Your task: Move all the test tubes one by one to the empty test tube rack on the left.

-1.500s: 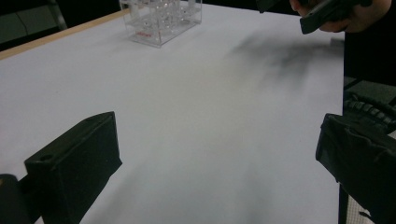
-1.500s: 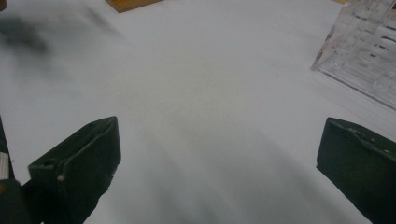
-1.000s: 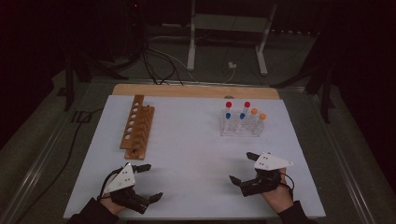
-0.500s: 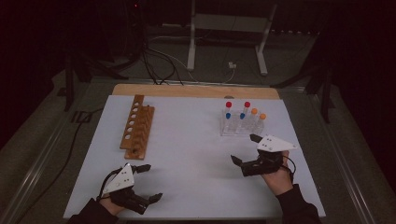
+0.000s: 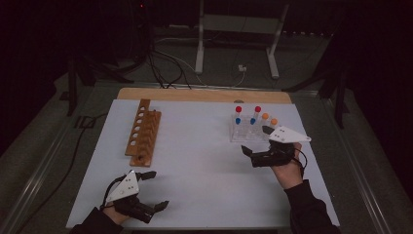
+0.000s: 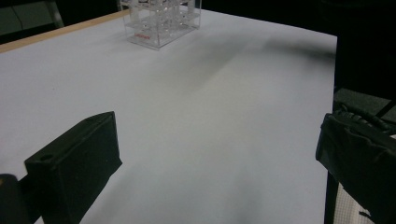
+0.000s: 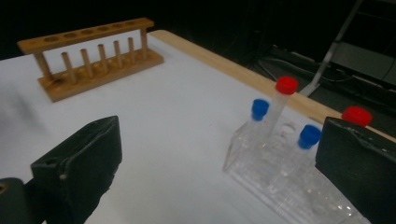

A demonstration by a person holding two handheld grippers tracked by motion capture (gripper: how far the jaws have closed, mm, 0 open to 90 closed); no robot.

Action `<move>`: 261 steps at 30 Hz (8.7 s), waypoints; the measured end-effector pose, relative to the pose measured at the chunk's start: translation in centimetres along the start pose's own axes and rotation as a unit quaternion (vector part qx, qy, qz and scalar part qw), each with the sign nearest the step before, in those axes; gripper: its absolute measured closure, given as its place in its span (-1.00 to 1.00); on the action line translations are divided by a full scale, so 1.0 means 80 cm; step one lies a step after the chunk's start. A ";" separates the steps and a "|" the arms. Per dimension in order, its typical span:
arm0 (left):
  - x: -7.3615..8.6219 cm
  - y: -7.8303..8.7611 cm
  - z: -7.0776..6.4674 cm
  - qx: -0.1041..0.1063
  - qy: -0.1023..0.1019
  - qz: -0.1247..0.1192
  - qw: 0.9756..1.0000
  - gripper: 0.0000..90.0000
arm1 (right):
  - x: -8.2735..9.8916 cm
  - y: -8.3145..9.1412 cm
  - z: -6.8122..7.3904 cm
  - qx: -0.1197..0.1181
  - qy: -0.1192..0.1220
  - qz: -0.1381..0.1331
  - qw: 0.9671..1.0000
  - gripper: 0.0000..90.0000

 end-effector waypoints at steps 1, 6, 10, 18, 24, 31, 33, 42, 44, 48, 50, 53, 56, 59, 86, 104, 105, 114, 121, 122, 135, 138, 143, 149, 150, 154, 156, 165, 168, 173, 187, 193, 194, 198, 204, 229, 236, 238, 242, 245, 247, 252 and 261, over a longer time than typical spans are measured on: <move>0.000 0.000 0.000 0.000 0.001 0.000 1.000 -0.99 | -0.002 -0.001 -0.002 0.003 0.000 -0.002 1.000 -0.99; 0.000 0.000 0.000 0.001 0.001 0.000 1.000 -0.99 | -0.010 -0.007 -0.014 0.019 -0.006 -0.007 1.000 -0.99; 0.001 0.000 0.000 0.000 0.001 0.001 1.000 -0.99 | -0.012 -0.013 -0.027 0.039 -0.014 -0.010 0.999 -0.99; 0.000 0.000 0.000 0.000 0.000 0.001 1.000 -0.99 | -0.007 -0.030 -0.060 0.067 -0.050 -0.010 0.996 -0.99; 0.000 0.000 0.000 0.000 -0.001 0.000 1.000 -0.99 | 0.010 -0.043 -0.080 0.093 -0.079 -0.002 0.993 -0.81; 0.001 0.000 0.000 0.000 -0.001 0.000 1.000 -0.99 | 0.029 -0.055 -0.088 0.107 -0.095 0.010 0.990 -0.59; 0.001 0.000 0.001 0.000 -0.001 0.001 1.000 -0.99 | 0.032 -0.058 -0.088 0.104 -0.094 0.013 0.990 -0.51; 0.001 0.000 0.001 0.001 -0.002 0.003 1.000 -0.99 | 0.043 -0.073 -0.090 0.097 -0.107 0.038 0.989 0.04; 0.001 0.000 0.001 0.001 -0.002 0.003 1.000 -0.99 | 0.045 -0.076 -0.092 0.094 -0.112 0.047 0.988 0.16; 0.001 0.000 0.000 0.001 -0.003 0.004 1.000 -0.99 | 0.048 -0.083 -0.093 0.096 -0.119 0.062 0.986 0.34; 0.001 0.000 0.000 0.002 -0.003 0.004 1.000 -0.99 | 0.050 -0.086 -0.094 0.096 -0.126 0.069 0.985 0.40; 0.001 0.000 0.000 0.002 -0.002 0.004 1.000 -0.99 | 0.053 -0.090 -0.095 0.099 -0.129 0.078 0.984 0.49; 0.001 0.000 0.000 0.002 -0.003 0.004 1.000 -0.99 | 0.053 -0.091 -0.094 0.104 -0.130 0.078 0.983 0.58; 0.002 0.000 0.000 0.003 -0.003 0.005 1.000 -0.99 | 0.053 -0.092 -0.093 0.110 -0.120 0.081 0.983 0.67; 0.000 -0.002 -0.004 0.015 0.008 0.011 1.000 -0.99 | 0.006 -0.066 -0.090 0.118 -0.101 0.057 0.986 0.71; -0.003 -0.004 -0.005 0.030 0.012 0.029 0.999 -0.99 | -0.012 -0.045 -0.070 0.098 -0.079 0.051 0.991 0.71; -0.004 -0.004 -0.005 0.031 0.014 0.028 0.999 -0.99 | -0.012 -0.045 -0.067 0.094 -0.079 0.051 0.991 0.71; -0.015 -0.006 -0.006 0.046 0.026 0.025 0.998 -0.99 | -0.004 -0.043 -0.037 0.065 -0.063 0.065 0.994 0.71; -0.023 -0.009 -0.007 0.050 0.020 0.035 0.998 -0.99 | 0.001 -0.042 -0.006 0.039 -0.044 0.074 0.996 0.71; -0.029 -0.009 -0.005 0.052 0.021 0.032 0.998 -0.99 | 0.002 -0.041 -0.002 0.034 -0.045 0.073 0.996 0.71; -0.051 -0.022 -0.006 0.060 0.017 0.038 0.997 -0.99 | 0.023 -0.043 0.038 -0.004 -0.041 0.081 0.996 0.71; -0.055 -0.026 -0.006 0.061 0.015 0.043 0.997 -0.99 | 0.026 -0.045 0.043 -0.010 -0.036 0.085 0.996 0.71; -0.065 -0.031 -0.007 0.064 0.015 0.042 0.997 -0.99 | 0.029 -0.046 0.051 -0.018 -0.030 0.087 0.996 0.71; -0.087 -0.039 -0.007 0.068 0.007 0.035 0.997 -0.97 | 0.028 -0.047 0.060 -0.028 -0.024 0.087 0.995 0.71; -0.087 -0.039 -0.007 0.068 0.007 0.035 0.997 -0.97 | 0.028 -0.047 0.060 -0.029 -0.025 0.087 0.996 0.71; -0.102 -0.045 -0.007 0.069 0.004 0.026 0.997 -0.97 | 0.026 -0.046 0.062 -0.031 -0.025 0.085 0.996 0.71; -0.109 -0.048 -0.007 0.067 0.001 0.025 0.997 -0.97 | 0.026 -0.046 0.062 -0.031 -0.025 0.085 0.996 0.71; -0.136 -0.071 -0.009 0.061 0.001 0.028 0.998 -0.97 | 0.024 -0.047 0.070 -0.039 -0.020 0.081 0.996 0.71; -0.147 -0.082 -0.010 0.063 0.002 0.025 0.998 -0.97 | 0.025 -0.049 0.073 -0.042 -0.019 0.082 0.996 0.71; -0.157 -0.095 -0.012 0.066 0.005 0.023 0.998 -0.95 | 0.025 -0.051 0.079 -0.050 -0.016 0.082 0.995 0.71; -0.173 -0.144 -0.020 0.051 0.030 0.016 0.998 -0.76 | 0.022 -0.050 0.085 -0.058 -0.013 0.078 0.995 0.71; -0.176 -0.159 -0.022 0.043 0.033 0.015 0.998 -0.44 | 0.022 -0.050 0.087 -0.059 -0.013 0.078 0.995 0.71; -0.176 -0.164 -0.023 0.045 0.033 0.015 0.998 -0.36 | 0.022 -0.049 0.087 -0.059 -0.012 0.078 0.995 0.71; -0.173 -0.170 -0.026 0.042 0.027 0.020 0.999 -0.12 | 0.021 -0.049 0.087 -0.060 -0.012 0.077 0.995 0.71; -0.169 -0.177 -0.028 0.041 0.022 0.032 0.998 0.17 | 0.020 -0.049 0.088 -0.061 -0.011 0.076 0.995 0.71; -0.171 -0.178 -0.029 0.031 0.000 0.042 0.999 0.73 | 0.019 -0.047 0.086 -0.070 -0.018 0.061 0.996 0.42; -0.170 -0.166 -0.017 0.014 -0.001 0.043 0.999 0.73 | 0.020 -0.047 0.083 -0.067 -0.034 0.049 0.996 -0.04; -0.170 -0.163 -0.015 0.011 -0.003 0.044 0.999 0.73 | 0.020 -0.047 0.083 -0.065 -0.039 0.047 0.996 -0.18; -0.169 -0.153 -0.006 -0.001 -0.007 0.046 0.999 0.73 | 0.019 -0.048 0.083 -0.060 -0.043 0.044 0.996 -0.36; -0.167 -0.144 0.004 -0.010 -0.001 0.046 0.999 0.73 | 0.018 -0.048 0.082 -0.058 -0.052 0.039 0.996 -0.55; -0.166 -0.138 0.011 -0.020 0.000 0.046 0.999 0.73 | 0.017 -0.047 0.082 -0.054 -0.056 0.032 0.996 -0.69; -0.165 -0.123 0.027 -0.037 -0.002 0.045 0.998 0.73 | 0.016 -0.044 0.081 -0.062 -0.058 0.025 0.996 -0.98; -0.164 -0.106 0.051 -0.063 0.008 0.041 0.997 0.73 | 0.014 -0.039 0.078 -0.062 -0.059 0.012 0.996 -1.00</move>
Point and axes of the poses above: each handheld gripper's, and its own axes: y roughly backward along the jaws, x roughly out of its underside, z roughly to its left, the point moved 3 cm from there along -y, roughly forward along the jaws, and after that the axes turned 9 degrees about -x, right-handed, at the moved point
